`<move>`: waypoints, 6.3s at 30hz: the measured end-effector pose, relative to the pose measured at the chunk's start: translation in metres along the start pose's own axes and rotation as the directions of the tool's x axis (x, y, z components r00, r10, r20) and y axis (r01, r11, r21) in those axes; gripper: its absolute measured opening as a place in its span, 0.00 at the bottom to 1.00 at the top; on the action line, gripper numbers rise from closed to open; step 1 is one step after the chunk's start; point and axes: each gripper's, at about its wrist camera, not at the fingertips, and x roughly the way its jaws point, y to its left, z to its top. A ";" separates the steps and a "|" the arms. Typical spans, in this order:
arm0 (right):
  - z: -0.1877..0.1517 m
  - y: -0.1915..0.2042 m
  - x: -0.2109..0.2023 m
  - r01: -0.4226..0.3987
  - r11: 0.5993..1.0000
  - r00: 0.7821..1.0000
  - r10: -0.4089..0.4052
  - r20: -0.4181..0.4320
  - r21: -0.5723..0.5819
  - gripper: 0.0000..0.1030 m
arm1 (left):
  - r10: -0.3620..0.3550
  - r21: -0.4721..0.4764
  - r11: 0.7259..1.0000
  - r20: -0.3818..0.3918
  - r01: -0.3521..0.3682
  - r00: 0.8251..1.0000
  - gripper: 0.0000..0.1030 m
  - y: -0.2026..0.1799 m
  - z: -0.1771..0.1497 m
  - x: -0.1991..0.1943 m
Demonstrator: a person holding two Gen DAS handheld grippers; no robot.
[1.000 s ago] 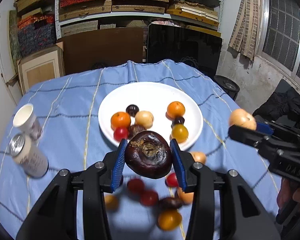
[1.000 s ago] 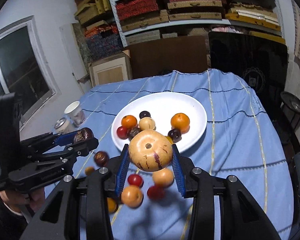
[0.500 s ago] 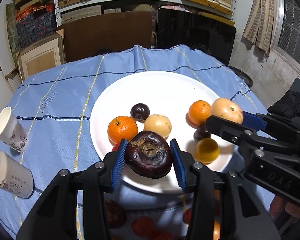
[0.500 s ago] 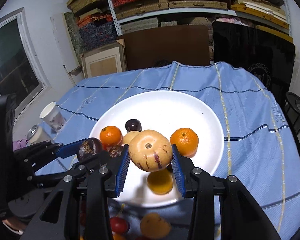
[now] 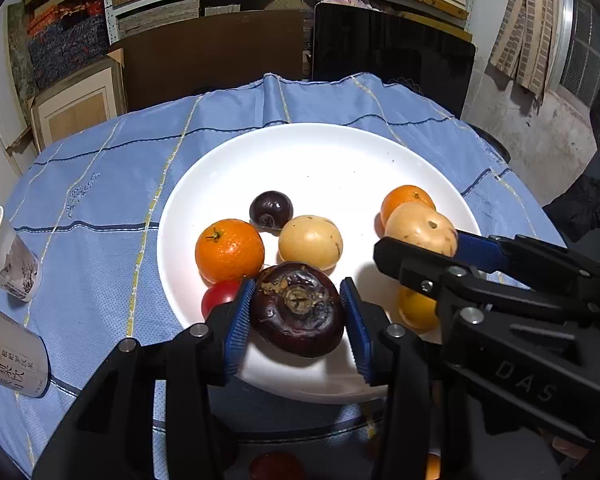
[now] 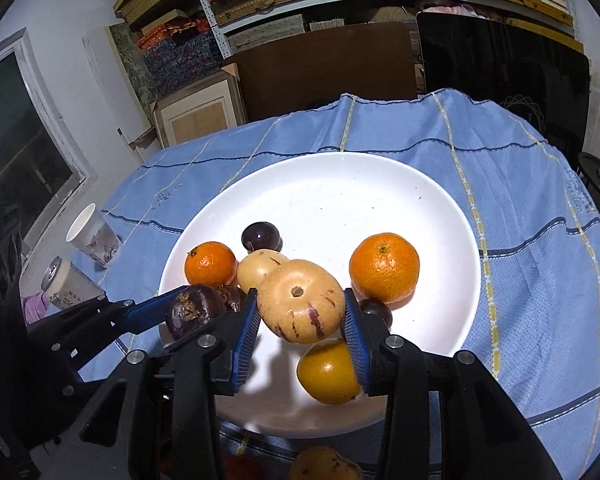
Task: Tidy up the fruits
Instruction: 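Place the mangosteen on the plate with the left tool while the right places the striped fruit, then grasp a yellow-orange round fruit from the table with the left tool, then hold the yellow fruit with the left tool while the right tool grasps a large pale orange fruit, then place the yellow fruit on the plate with the left tool while the right places its fruit, then grasp a brown mangosteen with the left tool while the right tool grasps a red tomato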
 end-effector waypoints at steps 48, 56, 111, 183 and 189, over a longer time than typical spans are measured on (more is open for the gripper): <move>-0.175 -0.016 -0.139 -0.039 0.988 0.998 0.032 0.049 0.148 0.75 | -0.073 0.065 0.995 -0.053 0.077 0.996 0.37 -0.025 -0.158 -0.090; -0.165 0.011 -0.121 -0.021 1.000 1.000 0.021 0.012 0.020 0.75 | -0.077 0.053 0.995 -0.048 0.079 0.996 0.36 -0.005 -0.167 -0.102; -0.108 0.026 -0.137 0.000 0.998 0.996 0.005 0.093 -0.057 0.43 | -0.115 0.046 0.993 0.047 0.113 0.992 0.36 0.015 -0.123 -0.140; -0.141 -0.025 -0.122 -0.027 0.990 0.997 0.016 0.078 0.140 0.61 | -0.093 0.021 0.995 -0.055 0.094 0.994 0.43 -0.015 -0.153 -0.088; -0.140 -0.019 -0.118 -0.020 0.994 0.998 0.013 0.066 0.106 0.61 | -0.082 0.031 0.996 -0.066 0.084 0.994 0.38 -0.014 -0.159 -0.083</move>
